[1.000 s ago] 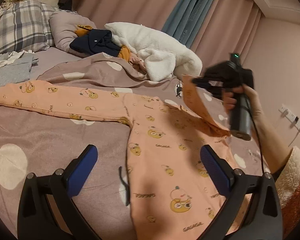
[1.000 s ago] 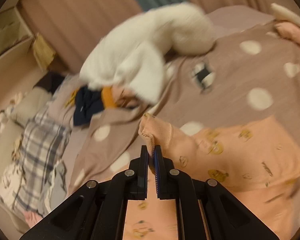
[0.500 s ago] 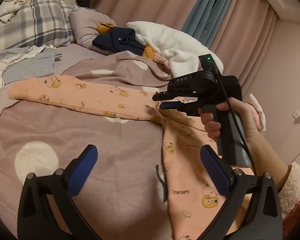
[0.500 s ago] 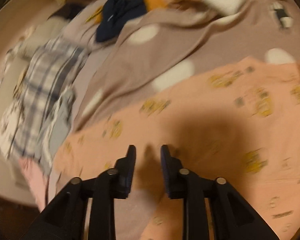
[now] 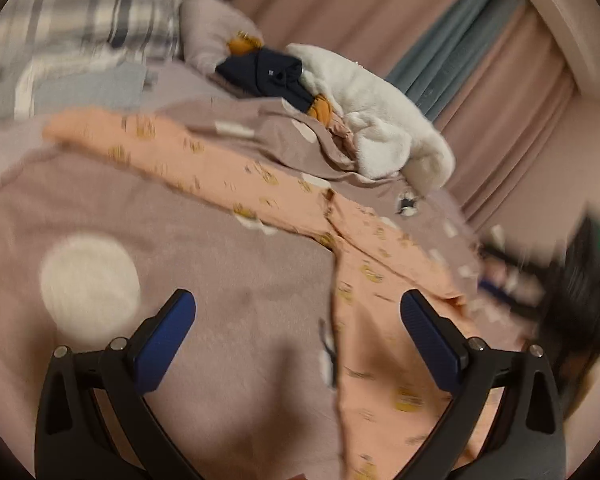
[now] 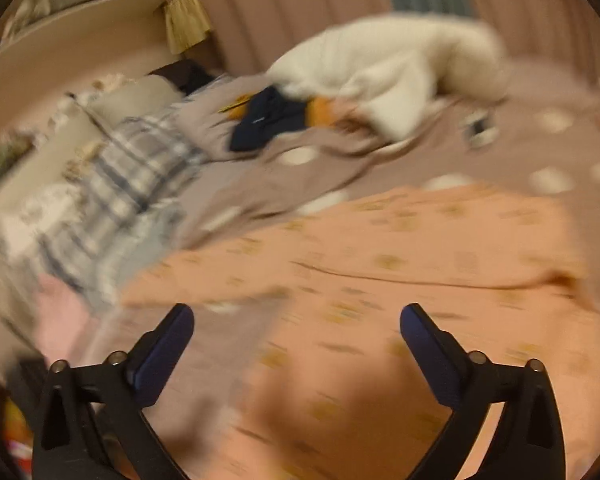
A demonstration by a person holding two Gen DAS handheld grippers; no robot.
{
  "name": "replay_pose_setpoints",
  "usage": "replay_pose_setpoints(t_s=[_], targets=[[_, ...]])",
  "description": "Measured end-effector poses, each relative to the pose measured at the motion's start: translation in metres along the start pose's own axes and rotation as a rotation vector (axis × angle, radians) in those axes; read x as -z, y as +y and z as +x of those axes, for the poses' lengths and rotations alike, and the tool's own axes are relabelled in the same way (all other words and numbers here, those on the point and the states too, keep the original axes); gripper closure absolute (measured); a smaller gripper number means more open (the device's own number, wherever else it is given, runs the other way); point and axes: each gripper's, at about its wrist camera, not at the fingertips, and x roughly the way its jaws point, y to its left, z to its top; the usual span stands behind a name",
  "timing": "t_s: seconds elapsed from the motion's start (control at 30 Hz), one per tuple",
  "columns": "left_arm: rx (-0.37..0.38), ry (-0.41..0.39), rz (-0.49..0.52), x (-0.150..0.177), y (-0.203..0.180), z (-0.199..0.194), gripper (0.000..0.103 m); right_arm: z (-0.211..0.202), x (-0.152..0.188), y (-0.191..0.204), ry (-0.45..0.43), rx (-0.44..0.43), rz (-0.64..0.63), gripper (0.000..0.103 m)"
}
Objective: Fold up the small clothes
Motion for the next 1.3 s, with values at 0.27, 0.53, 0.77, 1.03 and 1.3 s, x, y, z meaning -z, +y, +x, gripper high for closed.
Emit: replay_pose_setpoints(t_s=[0.27,0.53,0.77,1.03,1.3], targets=[[-0.041,-0.22,-0.259,0.004,0.028,-0.048,0.001,-0.003,0.059,-0.043,-0.007,0.238,0.019,0.001],[-0.185,-0.137,-0.047,0.014,-0.001,-0.04,0.0,0.01,0.067,-0.065,0.069,0.088,0.174,0.001],[-0.228,-0.105,0.115,0.021,-0.014,-0.029,0.001,0.005,0.076,-0.061,0.058,0.12,0.165,0.001],[-0.22,-0.097,0.097,0.017,-0.002,-0.028,0.001,0.02,0.083,-0.06,0.104,0.174,0.138,0.001],[-0.224,-0.107,0.038,0.009,0.013,-0.034,0.0,0.022,0.084,-0.059,0.113,0.188,0.126,0.001]])
